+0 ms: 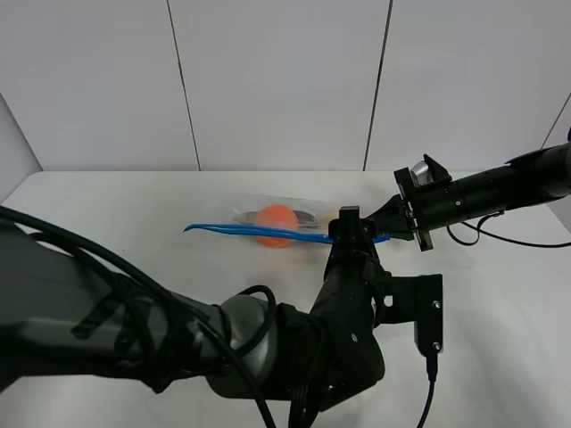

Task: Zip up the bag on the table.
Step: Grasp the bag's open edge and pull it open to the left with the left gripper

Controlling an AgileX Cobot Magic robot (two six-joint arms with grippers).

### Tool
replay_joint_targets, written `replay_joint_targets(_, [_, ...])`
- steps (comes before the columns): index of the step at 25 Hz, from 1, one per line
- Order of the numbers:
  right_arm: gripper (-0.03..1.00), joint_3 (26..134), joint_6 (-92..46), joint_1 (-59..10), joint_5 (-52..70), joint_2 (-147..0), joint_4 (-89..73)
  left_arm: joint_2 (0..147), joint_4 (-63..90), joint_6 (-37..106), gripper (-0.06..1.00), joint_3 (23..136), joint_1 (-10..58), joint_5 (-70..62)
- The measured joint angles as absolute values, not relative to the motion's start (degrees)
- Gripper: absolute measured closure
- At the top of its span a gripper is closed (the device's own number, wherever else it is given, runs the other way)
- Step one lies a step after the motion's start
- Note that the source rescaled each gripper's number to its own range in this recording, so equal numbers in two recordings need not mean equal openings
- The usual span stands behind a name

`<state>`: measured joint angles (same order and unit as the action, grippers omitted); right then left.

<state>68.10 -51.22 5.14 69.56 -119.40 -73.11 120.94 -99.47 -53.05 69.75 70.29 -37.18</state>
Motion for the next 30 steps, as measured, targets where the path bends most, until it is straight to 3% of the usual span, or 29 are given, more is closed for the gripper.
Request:
replay_joint_targets(19, [0.97,68.10,-51.09,5.14,69.56,-119.40,-72.57,121.37,-99.53,-51.27,0.23,73.06,66.52,-32.36])
replay_joint_targets(30, [0.97,68.10,-51.05,5.14,69.56,-119.40,-72.57,123.17,-99.54,-51.12,0.66,73.16,66.52,-31.28])
